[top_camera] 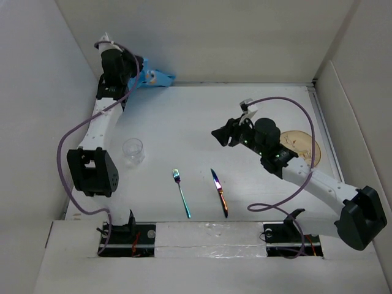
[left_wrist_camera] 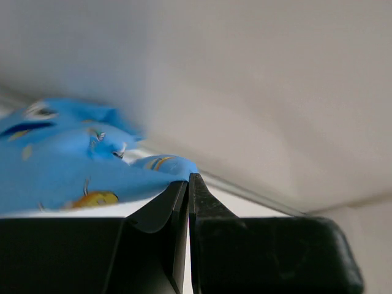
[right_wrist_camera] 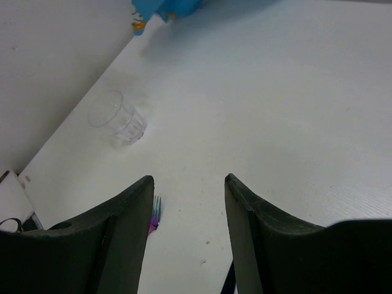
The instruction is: Set the dinner table for one person
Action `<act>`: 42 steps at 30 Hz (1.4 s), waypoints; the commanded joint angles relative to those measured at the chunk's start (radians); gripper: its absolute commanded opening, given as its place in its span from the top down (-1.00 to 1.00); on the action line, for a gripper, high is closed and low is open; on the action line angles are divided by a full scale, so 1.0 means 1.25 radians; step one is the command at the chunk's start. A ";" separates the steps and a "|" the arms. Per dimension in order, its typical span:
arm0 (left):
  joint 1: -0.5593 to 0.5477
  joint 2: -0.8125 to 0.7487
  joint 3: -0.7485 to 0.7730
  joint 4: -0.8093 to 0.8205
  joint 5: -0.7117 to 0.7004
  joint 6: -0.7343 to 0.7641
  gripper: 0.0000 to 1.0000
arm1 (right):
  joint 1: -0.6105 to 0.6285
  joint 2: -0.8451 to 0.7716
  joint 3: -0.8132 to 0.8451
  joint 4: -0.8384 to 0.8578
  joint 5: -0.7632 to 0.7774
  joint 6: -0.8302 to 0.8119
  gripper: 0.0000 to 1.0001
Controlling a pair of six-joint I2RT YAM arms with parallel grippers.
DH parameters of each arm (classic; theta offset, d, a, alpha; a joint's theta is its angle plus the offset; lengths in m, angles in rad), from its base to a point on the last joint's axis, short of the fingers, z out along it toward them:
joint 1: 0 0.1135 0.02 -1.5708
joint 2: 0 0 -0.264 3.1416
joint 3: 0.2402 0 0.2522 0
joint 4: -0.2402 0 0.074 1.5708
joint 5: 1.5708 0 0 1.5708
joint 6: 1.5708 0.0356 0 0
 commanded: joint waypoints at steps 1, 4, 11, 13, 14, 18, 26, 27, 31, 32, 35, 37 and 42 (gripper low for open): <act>-0.015 -0.092 0.093 0.052 0.119 -0.034 1.00 | 0.008 -0.058 0.063 -0.005 0.070 0.001 -0.08; -0.037 -0.114 0.162 0.077 0.203 -0.070 1.00 | 0.008 -0.080 0.073 -0.023 0.109 0.007 -0.04; -0.048 -0.165 0.181 0.159 0.331 -0.078 1.00 | 0.001 -0.091 0.079 -0.029 0.185 0.002 0.00; -0.048 -0.145 0.183 0.159 0.341 -0.065 1.00 | -0.007 -0.046 0.101 -0.040 0.190 0.001 -0.26; -0.040 -0.124 0.200 0.164 0.363 -0.071 1.00 | -0.014 -0.024 0.111 -0.048 0.189 0.001 -0.33; -0.076 -0.032 0.238 0.170 0.449 -0.119 1.00 | -0.021 0.090 0.143 -0.045 0.200 0.008 -0.46; -0.216 0.072 0.461 0.132 0.491 -0.095 1.00 | -0.029 0.129 0.104 -0.003 0.186 0.027 -0.47; -0.224 0.080 0.476 0.132 0.504 -0.101 1.00 | -0.036 0.119 0.102 -0.003 0.186 0.027 -0.47; -0.240 0.064 0.525 0.165 0.539 -0.130 1.00 | -0.055 0.064 0.089 -0.024 0.193 0.023 -0.47; -0.240 0.055 0.553 0.150 0.538 -0.107 1.00 | -0.079 0.034 0.087 -0.031 0.193 0.020 -0.48; -0.191 -0.021 0.527 0.100 0.514 -0.041 1.00 | -0.128 -0.012 0.072 -0.048 0.174 0.016 -0.51; -0.140 -0.108 0.444 0.159 0.512 -0.055 1.00 | -0.151 -0.052 0.072 -0.068 0.173 0.014 -0.56; 0.031 -0.193 0.170 0.366 0.577 -0.211 1.00 | -0.226 -0.067 0.084 -0.074 0.161 0.023 -0.78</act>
